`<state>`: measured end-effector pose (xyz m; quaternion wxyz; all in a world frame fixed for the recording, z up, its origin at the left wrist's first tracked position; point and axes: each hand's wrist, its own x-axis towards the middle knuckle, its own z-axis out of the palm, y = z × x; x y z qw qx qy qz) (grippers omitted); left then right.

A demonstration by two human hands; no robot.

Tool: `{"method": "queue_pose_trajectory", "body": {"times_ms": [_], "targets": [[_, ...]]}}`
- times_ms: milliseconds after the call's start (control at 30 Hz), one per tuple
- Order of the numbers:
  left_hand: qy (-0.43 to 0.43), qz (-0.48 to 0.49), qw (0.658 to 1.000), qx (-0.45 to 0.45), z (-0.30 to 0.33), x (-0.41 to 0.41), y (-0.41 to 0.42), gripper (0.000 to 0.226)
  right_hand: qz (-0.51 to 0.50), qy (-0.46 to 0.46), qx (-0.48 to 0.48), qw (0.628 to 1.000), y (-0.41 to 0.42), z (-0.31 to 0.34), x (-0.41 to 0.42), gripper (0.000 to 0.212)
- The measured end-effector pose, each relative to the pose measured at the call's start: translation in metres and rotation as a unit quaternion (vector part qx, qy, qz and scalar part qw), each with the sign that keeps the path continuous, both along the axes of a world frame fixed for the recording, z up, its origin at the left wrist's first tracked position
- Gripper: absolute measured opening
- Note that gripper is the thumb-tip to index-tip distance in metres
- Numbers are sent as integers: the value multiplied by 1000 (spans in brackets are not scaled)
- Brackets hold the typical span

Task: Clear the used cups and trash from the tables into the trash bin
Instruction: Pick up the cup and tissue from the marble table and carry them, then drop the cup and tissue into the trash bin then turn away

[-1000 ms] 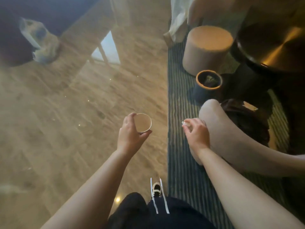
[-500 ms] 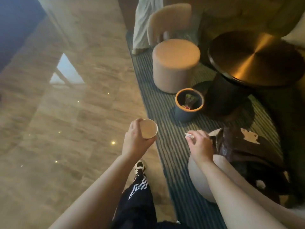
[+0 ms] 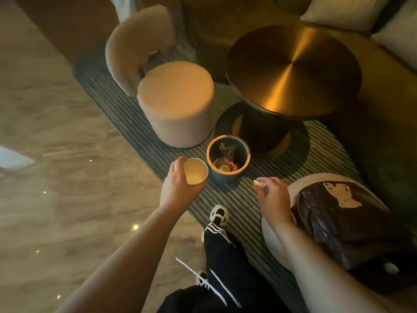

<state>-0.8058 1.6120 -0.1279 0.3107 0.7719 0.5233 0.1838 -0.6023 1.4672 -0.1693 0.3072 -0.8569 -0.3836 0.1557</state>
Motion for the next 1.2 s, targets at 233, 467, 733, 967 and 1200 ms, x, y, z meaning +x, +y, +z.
{"method": "queue_pose_trajectory", "body": {"times_ms": [233, 467, 733, 967, 1200], "targets": [[24, -109, 994, -2, -43, 91, 133, 77, -88, 31, -29, 995, 107, -46, 57, 22], [79, -216, 970, -84, -89, 164, 215, 85, -115, 55, -82, 988, 195, -74, 108, 23], [127, -219, 947, -197, -147, 205, 260, 112, -157, 92, -137, 974, 239, -116, 131, 27], [178, -257, 938, -153, -165, 200, 282, 126, -137, 105, -125, 977, 259, -143, 135, 45], [192, -263, 937, -124, -143, 188, 303, 111, -219, 175, -164, 946, 258, -133, 120, 58]]}}
